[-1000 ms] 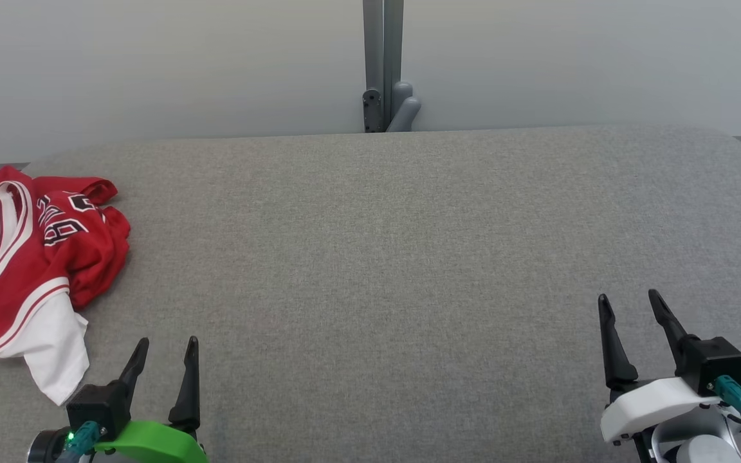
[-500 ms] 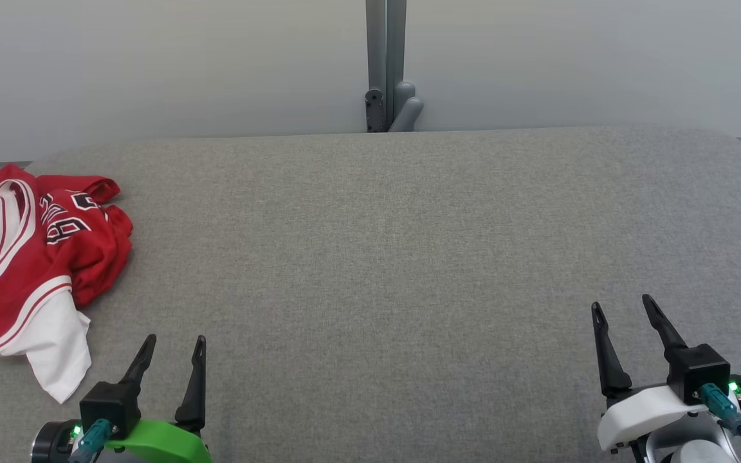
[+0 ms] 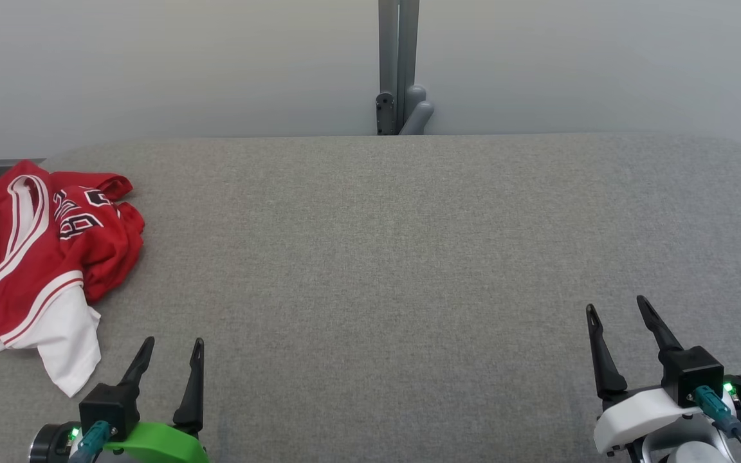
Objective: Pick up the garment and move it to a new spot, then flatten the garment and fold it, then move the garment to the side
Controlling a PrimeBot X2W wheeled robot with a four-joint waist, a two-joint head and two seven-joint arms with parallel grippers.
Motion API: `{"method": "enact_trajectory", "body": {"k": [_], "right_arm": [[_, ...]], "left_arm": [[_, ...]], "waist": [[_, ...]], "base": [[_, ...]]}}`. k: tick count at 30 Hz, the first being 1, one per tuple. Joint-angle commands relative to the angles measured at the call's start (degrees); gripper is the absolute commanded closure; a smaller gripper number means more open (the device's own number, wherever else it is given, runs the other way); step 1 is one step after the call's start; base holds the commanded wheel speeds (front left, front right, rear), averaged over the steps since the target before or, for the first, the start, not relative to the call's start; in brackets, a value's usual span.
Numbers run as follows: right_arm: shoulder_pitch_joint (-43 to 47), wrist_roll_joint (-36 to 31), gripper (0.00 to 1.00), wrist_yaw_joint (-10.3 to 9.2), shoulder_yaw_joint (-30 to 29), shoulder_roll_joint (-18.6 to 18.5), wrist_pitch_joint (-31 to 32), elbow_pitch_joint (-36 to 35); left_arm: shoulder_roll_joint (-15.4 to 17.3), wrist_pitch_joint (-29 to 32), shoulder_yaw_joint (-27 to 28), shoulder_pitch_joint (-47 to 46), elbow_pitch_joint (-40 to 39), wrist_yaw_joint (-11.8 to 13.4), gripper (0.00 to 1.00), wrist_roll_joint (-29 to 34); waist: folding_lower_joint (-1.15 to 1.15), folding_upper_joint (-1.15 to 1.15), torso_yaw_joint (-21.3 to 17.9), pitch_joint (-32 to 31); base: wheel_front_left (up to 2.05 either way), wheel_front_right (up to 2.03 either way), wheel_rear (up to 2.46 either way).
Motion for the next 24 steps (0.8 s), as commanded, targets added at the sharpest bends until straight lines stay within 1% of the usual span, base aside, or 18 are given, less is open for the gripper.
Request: {"method": "enact_trajectory", "body": {"k": [1, 10, 14, 17, 19, 24], "right_arm": [[0.60, 0.41, 0.00, 0.00, -0.05, -0.10, -0.31, 0.19], [0.69, 0.62, 0.00, 0.00, 0.17, -0.08, -0.31, 0.17], [0.89, 1.72, 0.00, 0.00, 0.78, -0.08, -0.30, -0.23], [0.90, 2.54, 0.00, 0.00, 2.14, -0.07, -0.29, -0.39], [0.86, 3.10, 0.00, 0.00, 3.01, -0.09, -0.28, -0.31], [1.00, 4.29, 0.00, 0.00, 4.45, -0.07, -0.26, -0.09]], "left_arm": [[-0.07, -0.22, 0.26, -0.53, 0.05, -0.12, 0.00, -0.47], [-0.16, -0.22, 0.03, -0.67, 0.22, -0.12, 0.00, -0.88], [-0.10, -0.22, -0.28, -1.03, 0.37, -0.06, 0.00, -1.03], [-0.19, -0.22, -0.45, -1.29, 0.52, -0.05, 0.00, -0.97], [-0.08, -0.22, -0.58, -1.25, 0.64, -0.05, 0.00, -0.91], [0.32, -0.21, 0.17, -0.69, 0.99, -0.05, 0.00, -1.10]], "waist": [[0.00, 0.00, 0.07, -0.04], [0.00, 0.00, 0.48, -0.12], [0.00, 0.00, 2.17, -0.20], [0.00, 0.00, 4.89, -0.33], [0.00, 0.00, 7.44, -0.53], [0.00, 0.00, 15.69, -1.23]], "base": [[0.00, 0.00, 0.00], [0.00, 0.00, 0.00], [0.00, 0.00, 0.00], [0.00, 0.00, 0.00], [0.00, 0.00, 0.00], [0.00, 0.00, 0.00]]}}
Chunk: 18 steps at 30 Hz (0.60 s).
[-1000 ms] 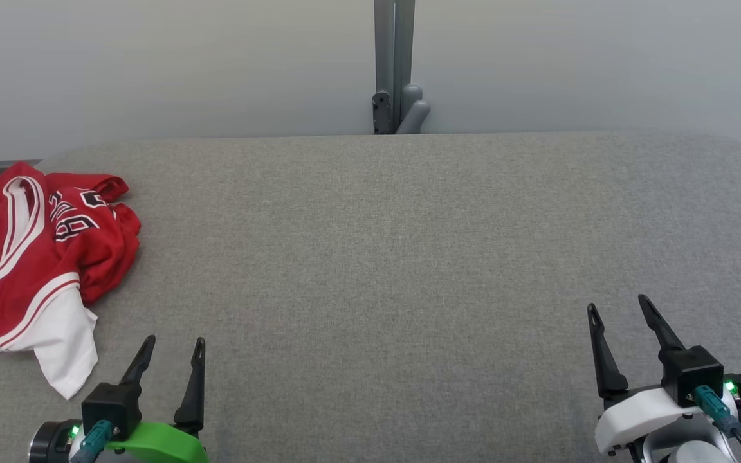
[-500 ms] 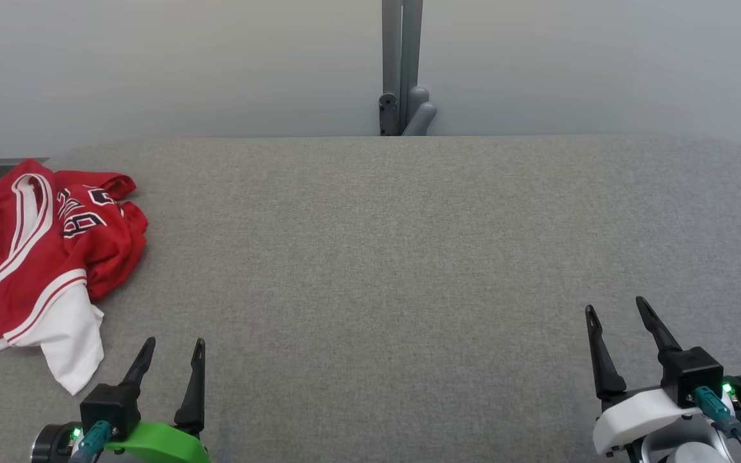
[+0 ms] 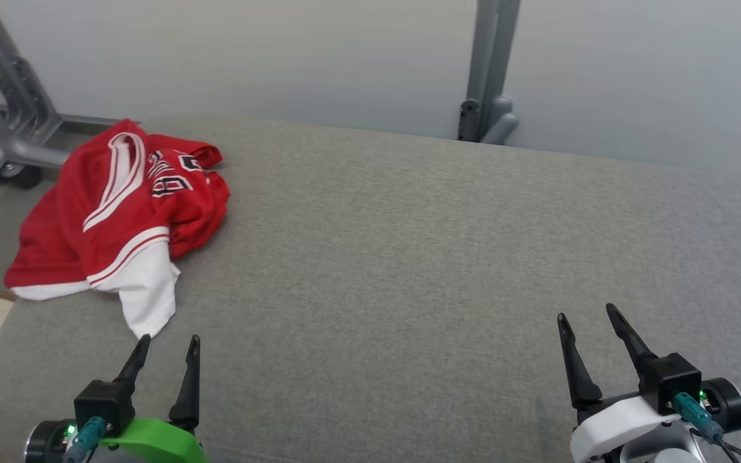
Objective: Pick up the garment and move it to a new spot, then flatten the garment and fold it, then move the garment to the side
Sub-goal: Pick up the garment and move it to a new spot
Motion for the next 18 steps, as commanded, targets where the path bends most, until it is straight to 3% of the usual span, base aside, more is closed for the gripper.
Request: {"method": "enact_trajectory", "body": {"k": [1, 3, 6, 11, 18], "right_arm": [[0.29, 0.54, 0.00, 0.00, 0.73, -0.07, -0.21, 0.10], [-0.12, 0.89, 0.00, 0.00, 1.79, -0.07, -0.21, 0.44], [-2.76, 0.87, 0.00, 0.00, 5.28, -0.06, -0.21, 1.08], [-6.17, 0.72, 0.00, -0.01, 8.95, -0.15, -0.20, 2.48], [-8.74, -0.73, 0.00, -0.01, 9.17, -0.33, -0.21, 1.76]], "left_arm": [[0.54, -0.20, 0.57, 0.32, 0.21, 0.04, 0.00, -0.36], [0.86, -0.20, 1.28, 0.90, 0.35, 0.04, 0.00, -0.34], [0.73, -0.20, 4.92, 1.94, -0.47, 0.04, 0.00, -0.61], [-0.94, -0.20, 8.51, 2.99, -2.02, 0.04, 0.00, 0.14], [-2.96, -0.21, 9.96, -1.76, -0.03, 0.04, 0.00, -0.78]], "waist": [[0.00, 0.00, 8.78, -0.82], [0.00, 0.00, 11.83, -1.00], [0.00, 0.00, 13.45, 0.25], [0.00, 0.00, 14.84, 1.99], [0.00, 0.00, 15.44, 6.12]], "base": [[0.00, 0.00, 0.00], [0.00, 0.00, 0.00], [0.00, 0.00, 0.00], [0.00, 0.00, 0.00], [0.00, 0.00, 0.00]]}}
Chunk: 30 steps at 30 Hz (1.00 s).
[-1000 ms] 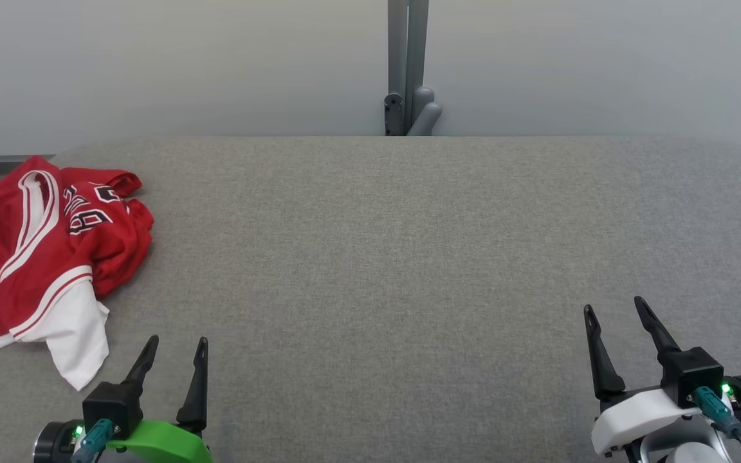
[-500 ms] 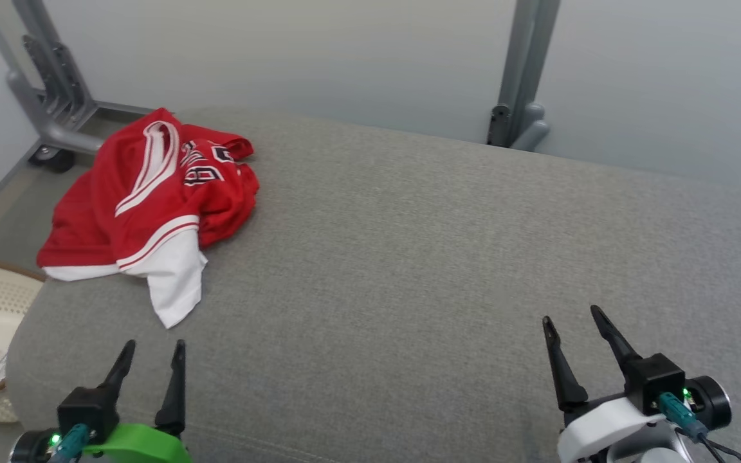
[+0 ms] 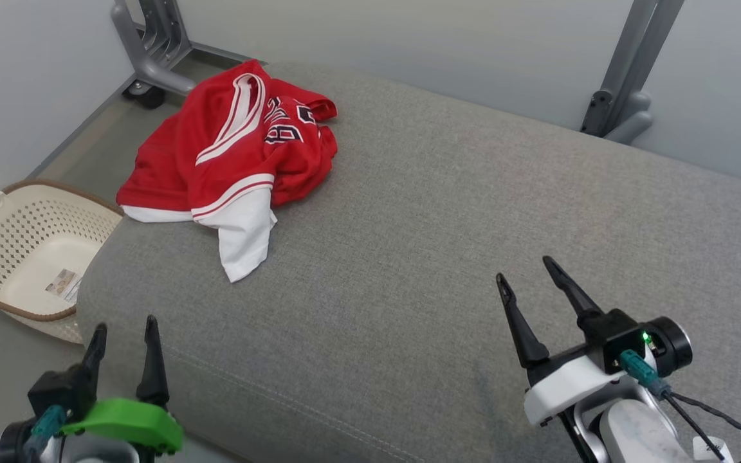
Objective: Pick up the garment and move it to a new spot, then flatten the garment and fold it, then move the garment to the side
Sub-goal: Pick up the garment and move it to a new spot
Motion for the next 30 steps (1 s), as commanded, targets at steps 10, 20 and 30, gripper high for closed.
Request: {"method": "enact_trajectory", "body": {"k": [10, 20, 30], "right_arm": [[-6.41, -4.02, 0.00, -0.04, -1.99, -5.67, -0.19, -4.36], [-9.90, -5.07, 0.00, -0.04, -1.00, -6.75, -0.20, -5.43], [-11.98, -4.67, 0.00, -0.04, -0.65, -5.73, -0.19, -6.26]], "left_arm": [[1.27, 0.77, -11.59, -26.09, 16.85, 0.06, 0.00, -13.09], [5.60, 6.44, -21.98, -39.16, 30.49, 0.07, 0.00, -28.70], [7.62, 6.02, -27.80, -40.46, 37.69, 0.07, 0.00, -34.89]], "waist": [[0.00, 0.00, -1.12, 18.42], [0.00, 0.00, -5.28, 24.64], [0.00, 0.00, -8.88, 24.78]], "base": [[0.00, 0.00, 0.00], [0.00, 0.00, 0.00], [0.00, 0.00, 0.00]]}}
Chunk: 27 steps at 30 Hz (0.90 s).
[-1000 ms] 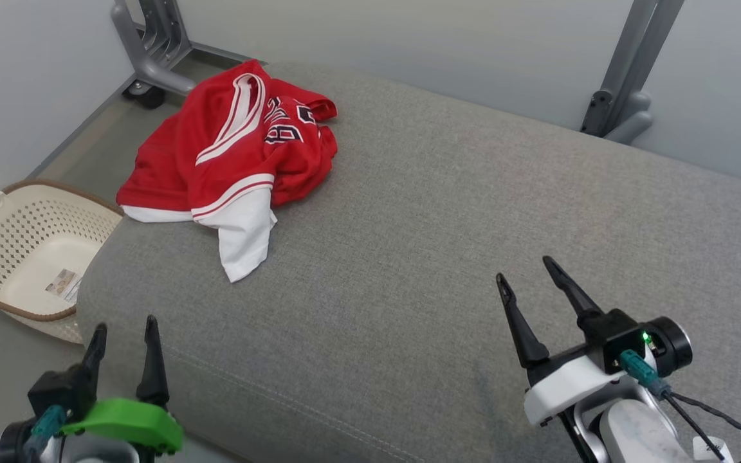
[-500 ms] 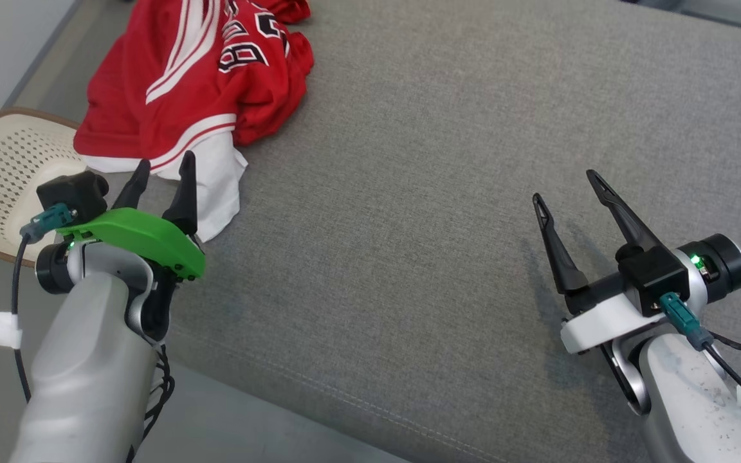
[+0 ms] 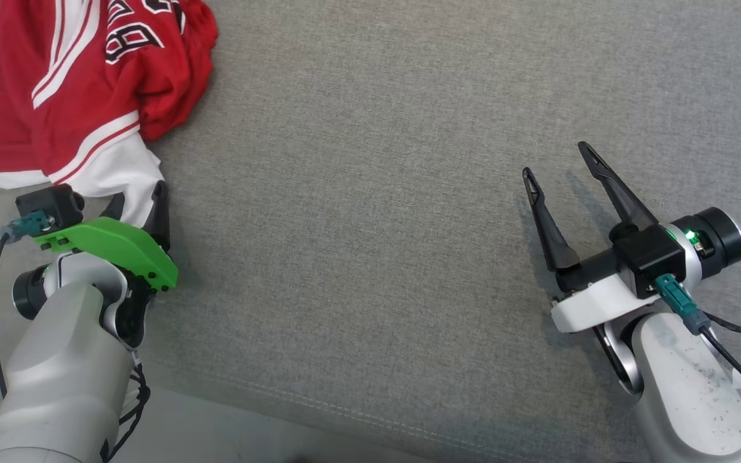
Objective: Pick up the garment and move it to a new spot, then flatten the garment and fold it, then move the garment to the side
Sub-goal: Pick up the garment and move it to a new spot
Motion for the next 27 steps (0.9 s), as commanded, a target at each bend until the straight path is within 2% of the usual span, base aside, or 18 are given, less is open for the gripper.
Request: {"method": "enact_trajectory", "body": {"k": [1, 2, 3, 4, 5, 6, 12, 18, 20, 27], "right_arm": [[-0.72, 0.17, 0.00, -0.04, 0.17, -0.07, -0.19, 0.07], [-0.64, 0.24, 0.00, -0.04, 0.28, -0.09, -0.19, 0.23], [-0.54, 0.31, 0.00, -0.04, 0.35, -0.11, -0.19, 0.34], [-0.39, 0.34, 0.00, -0.04, 0.36, -0.05, -0.20, 0.42], [-0.14, 0.36, 0.00, -0.04, 0.34, 0.03, -0.20, 0.51], [0.09, 0.35, 0.00, -0.04, 0.28, 0.20, -0.19, 0.49], [1.52, 0.94, 0.00, -0.04, -1.20, 1.05, -0.20, 0.27], [3.26, 1.70, 0.00, -0.04, -2.47, 2.52, -0.20, -0.09], [3.61, 1.80, 0.00, -0.04, -2.70, 2.81, -0.20, -0.16], [5.63, 3.40, 0.00, -0.04, -3.52, 4.68, -0.19, -0.37]], "left_arm": [[0.33, 0.54, -0.84, 0.09, -0.18, 0.09, 0.00, -1.26], [0.22, 1.00, -1.53, 0.56, -0.42, 0.09, 0.00, -2.24], [0.42, 1.44, -2.27, 0.87, -0.61, 0.09, 0.20, -2.90], [0.66, 1.71, -3.03, 1.22, -0.79, 0.09, 0.60, -3.58], [0.90, 1.87, -3.80, 1.55, -0.93, 0.08, 0.90, -4.40], [1.44, 1.77, -4.44, 1.73, -1.11, 0.08, 1.00, -5.07], [5.52, -1.61, -6.60, 0.83, -3.84, 0.09, 1.00, -8.86], [9.75, -4.89, -9.50, -1.23, -7.76, 0.09, 1.00, -8.11], [10.27, -5.31, -9.89, -1.83, -9.17, 0.09, 1.00, -7.59], [12.67, -6.08, -10.71, -7.78, -22.99, 0.09, 1.00, -3.18]], "waist": [[-0.01, 0.00, -1.38, 0.44], [-0.01, 0.00, -1.57, 0.29], [-0.01, 0.00, -1.70, 0.15], [-0.01, 0.00, -1.80, -0.07], [-0.01, 0.00, -1.87, -0.38], [-0.01, 0.00, -1.97, -0.62], [-0.01, 0.00, -1.96, -3.01], [-0.01, 0.00, -1.87, -6.09], [-0.01, 0.00, -1.89, -6.68], [-0.01, 0.00, -3.85, -11.92]], "base": [[0.00, 0.00, 0.00], [0.00, 0.00, 0.00], [0.00, 0.00, 0.00], [0.00, 0.00, 0.00], [0.00, 0.00, 0.00], [0.00, 0.00, 0.00], [0.00, 0.00, 0.00], [0.00, 0.00, 0.00], [0.00, 0.00, 0.00], [0.00, 0.00, 0.00]]}}
